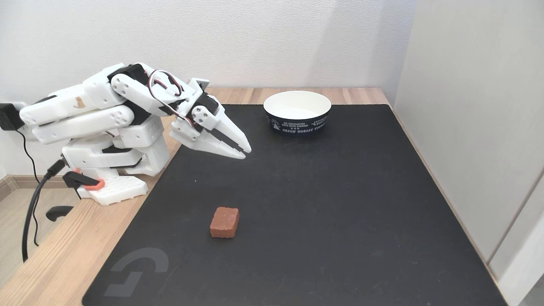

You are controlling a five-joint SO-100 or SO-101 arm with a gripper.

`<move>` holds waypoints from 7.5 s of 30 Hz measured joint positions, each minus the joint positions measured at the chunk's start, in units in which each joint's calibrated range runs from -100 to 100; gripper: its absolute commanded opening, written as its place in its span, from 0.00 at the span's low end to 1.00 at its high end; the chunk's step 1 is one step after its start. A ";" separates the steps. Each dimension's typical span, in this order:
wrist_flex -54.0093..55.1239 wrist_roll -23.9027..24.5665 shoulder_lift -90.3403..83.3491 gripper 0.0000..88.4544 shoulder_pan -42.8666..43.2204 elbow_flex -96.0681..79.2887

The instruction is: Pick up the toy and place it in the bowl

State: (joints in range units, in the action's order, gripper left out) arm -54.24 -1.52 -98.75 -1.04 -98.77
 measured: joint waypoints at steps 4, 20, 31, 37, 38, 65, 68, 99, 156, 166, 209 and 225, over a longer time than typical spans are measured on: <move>0.00 0.00 0.00 0.03 -0.67 0.00; 0.00 0.00 0.00 0.03 -0.33 0.00; 0.00 0.00 0.00 0.03 -0.33 0.00; 0.00 0.00 0.00 0.03 -0.33 0.00; 0.00 0.00 0.00 0.03 -0.33 0.00; 0.00 -0.31 0.00 0.51 0.83 0.00; 0.00 -0.31 0.00 0.51 0.58 0.00; -39.26 -6.90 87.09 0.51 -20.22 80.40; -18.83 -18.69 111.16 0.38 -31.46 78.70; -18.32 -18.89 111.16 0.03 -31.29 79.17; 23.89 18.48 94.67 0.03 38.20 73.03; 24.23 18.53 94.59 0.38 37.79 66.98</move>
State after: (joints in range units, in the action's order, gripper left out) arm -30.01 17.01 -4.16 36.75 -31.79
